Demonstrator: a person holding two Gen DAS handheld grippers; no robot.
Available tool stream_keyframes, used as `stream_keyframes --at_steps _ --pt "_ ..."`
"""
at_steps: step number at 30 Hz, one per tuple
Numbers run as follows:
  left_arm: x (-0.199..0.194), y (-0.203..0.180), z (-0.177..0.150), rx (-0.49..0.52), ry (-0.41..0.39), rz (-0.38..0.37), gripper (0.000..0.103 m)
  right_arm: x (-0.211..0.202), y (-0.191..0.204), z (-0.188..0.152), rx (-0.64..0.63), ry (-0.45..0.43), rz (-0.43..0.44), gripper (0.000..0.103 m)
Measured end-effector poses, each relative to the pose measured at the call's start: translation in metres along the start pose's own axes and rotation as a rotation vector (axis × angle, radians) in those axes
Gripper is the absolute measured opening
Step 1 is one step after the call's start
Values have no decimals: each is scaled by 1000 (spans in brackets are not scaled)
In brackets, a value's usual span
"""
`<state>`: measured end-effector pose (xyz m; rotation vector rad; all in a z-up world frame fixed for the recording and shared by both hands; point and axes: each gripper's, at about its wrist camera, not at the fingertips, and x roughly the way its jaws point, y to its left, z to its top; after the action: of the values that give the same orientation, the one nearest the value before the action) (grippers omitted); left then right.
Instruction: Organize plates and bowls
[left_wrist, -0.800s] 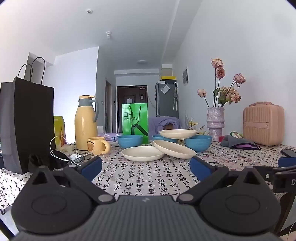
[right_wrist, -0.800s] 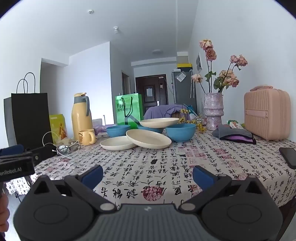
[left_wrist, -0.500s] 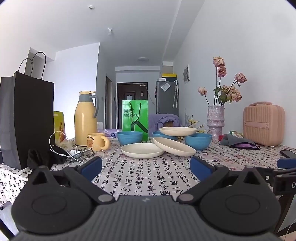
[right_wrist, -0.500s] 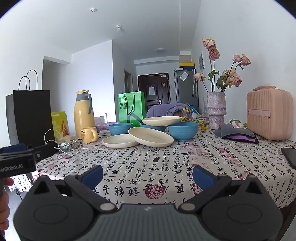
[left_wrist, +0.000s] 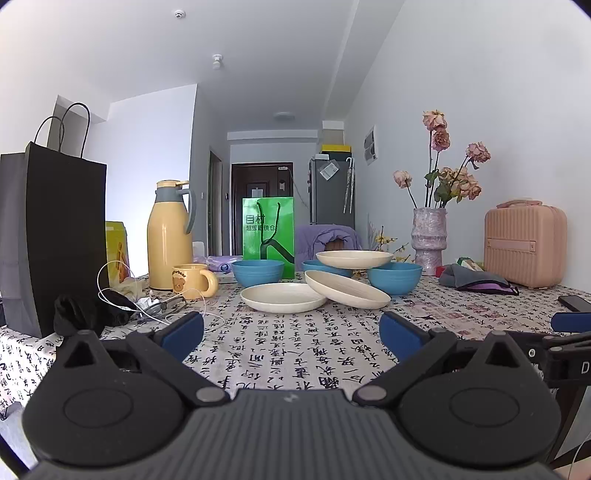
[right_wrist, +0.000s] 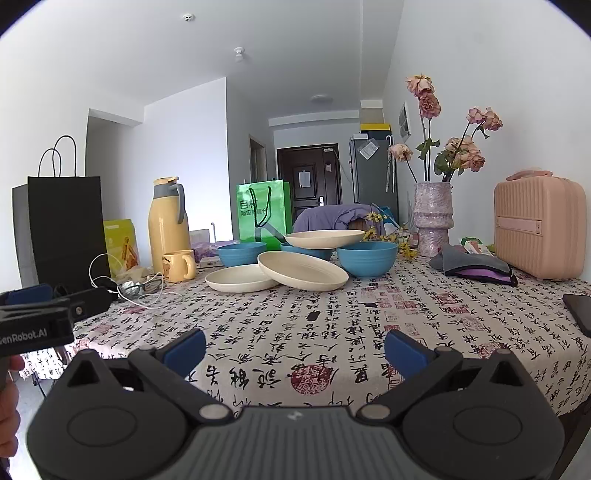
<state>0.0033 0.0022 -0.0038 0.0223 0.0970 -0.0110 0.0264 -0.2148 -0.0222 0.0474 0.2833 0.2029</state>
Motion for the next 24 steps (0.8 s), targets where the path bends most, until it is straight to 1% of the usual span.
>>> stream_keyframes --at_steps 24 --pt "-5 -5 0 25 -28 12 103 0 -2 0 6 -4 -8 103"
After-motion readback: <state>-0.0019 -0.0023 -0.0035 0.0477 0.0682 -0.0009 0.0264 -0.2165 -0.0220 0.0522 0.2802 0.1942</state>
